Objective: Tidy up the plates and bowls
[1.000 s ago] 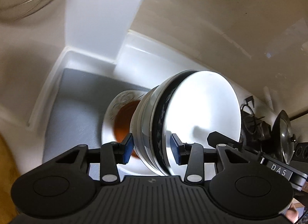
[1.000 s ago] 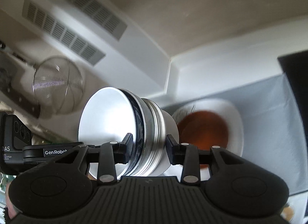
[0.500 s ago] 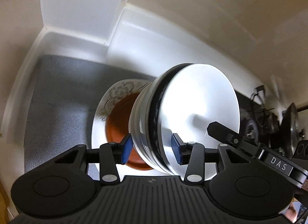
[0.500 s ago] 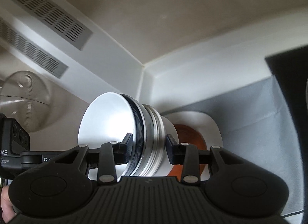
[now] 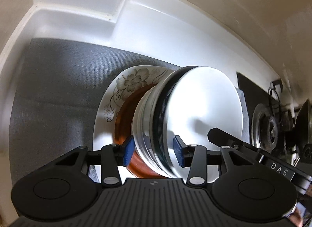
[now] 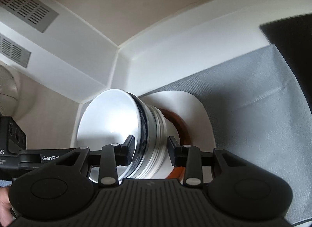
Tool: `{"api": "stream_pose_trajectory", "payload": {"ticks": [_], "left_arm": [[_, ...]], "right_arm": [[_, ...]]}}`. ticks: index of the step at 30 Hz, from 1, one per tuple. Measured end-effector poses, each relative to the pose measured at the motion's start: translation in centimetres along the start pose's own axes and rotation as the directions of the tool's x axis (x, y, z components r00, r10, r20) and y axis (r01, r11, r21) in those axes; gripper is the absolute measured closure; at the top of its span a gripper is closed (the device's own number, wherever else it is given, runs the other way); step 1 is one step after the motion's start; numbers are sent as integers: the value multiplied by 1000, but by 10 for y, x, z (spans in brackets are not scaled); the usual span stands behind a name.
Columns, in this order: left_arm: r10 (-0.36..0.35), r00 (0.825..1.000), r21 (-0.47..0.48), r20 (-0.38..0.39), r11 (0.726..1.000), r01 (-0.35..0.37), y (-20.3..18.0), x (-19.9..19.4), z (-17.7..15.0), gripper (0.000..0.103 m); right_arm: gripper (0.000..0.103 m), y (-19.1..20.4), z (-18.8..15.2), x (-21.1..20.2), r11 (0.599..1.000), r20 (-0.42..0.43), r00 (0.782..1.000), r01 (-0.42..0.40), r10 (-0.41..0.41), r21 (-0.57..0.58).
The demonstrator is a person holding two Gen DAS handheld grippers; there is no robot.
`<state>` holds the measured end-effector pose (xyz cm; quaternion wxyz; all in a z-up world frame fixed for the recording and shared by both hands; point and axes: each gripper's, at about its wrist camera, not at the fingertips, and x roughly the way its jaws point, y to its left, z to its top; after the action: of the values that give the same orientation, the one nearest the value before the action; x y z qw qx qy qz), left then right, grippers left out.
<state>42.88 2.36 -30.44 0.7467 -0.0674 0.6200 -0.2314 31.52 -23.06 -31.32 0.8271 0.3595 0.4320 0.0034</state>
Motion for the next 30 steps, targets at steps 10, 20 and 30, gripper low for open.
{"api": "stream_pose_trajectory", "payload": {"ticks": [10, 20, 30], "left_arm": [[18, 994, 110, 104, 993, -30, -9, -25, -24, 40], [153, 932, 91, 329, 977, -193, -73, -174, -107, 9], [266, 841, 70, 472, 939, -337, -196, -290, -235, 3]], "right_arm": [[45, 19, -21, -18, 987, 45, 989, 146, -143, -74], [16, 104, -73, -129, 915, 187, 931, 350, -315, -202], [0, 154, -134, -290, 896, 288, 929, 320, -232, -309]]}}
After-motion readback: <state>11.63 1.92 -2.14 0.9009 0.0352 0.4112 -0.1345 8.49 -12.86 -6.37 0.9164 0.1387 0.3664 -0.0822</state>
